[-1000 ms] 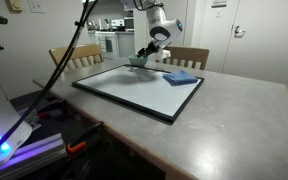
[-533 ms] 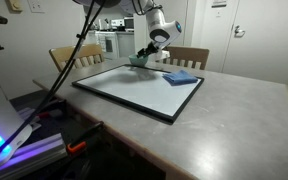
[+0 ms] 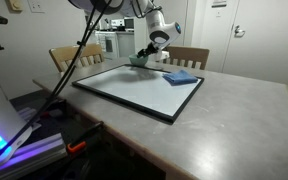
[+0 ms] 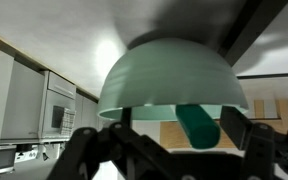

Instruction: Take the marker out of the bowl and use it to write on the board

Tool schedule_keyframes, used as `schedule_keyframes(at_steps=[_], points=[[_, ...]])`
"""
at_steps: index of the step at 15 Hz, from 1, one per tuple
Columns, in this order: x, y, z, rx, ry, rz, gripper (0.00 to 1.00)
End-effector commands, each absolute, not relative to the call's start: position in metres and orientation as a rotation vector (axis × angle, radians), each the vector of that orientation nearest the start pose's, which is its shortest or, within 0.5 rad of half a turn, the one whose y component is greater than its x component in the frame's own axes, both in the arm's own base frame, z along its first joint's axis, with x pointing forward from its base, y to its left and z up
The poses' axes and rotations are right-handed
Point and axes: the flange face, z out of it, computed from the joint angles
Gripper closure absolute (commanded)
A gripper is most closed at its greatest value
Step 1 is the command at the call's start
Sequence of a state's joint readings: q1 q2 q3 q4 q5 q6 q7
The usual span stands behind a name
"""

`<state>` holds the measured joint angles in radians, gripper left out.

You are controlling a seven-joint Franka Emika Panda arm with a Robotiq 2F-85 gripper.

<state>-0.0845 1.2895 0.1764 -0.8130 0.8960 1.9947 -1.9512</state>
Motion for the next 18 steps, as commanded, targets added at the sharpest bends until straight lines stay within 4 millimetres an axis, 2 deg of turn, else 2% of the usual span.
schedule_keyframes(at_steps=[1,4,12,18], points=[[0.793,0.053,0.137,-1.723,-1.584,-0.931,0.24],[0.794,0.052,0.139,-1.723,-1.586,-0.933,0.36],[0.793,0.048,0.141,-1.731,-1.592,-0.92,0.27],[0.793,0.043,0.141,-1.741,-1.595,-0.91,0.43]])
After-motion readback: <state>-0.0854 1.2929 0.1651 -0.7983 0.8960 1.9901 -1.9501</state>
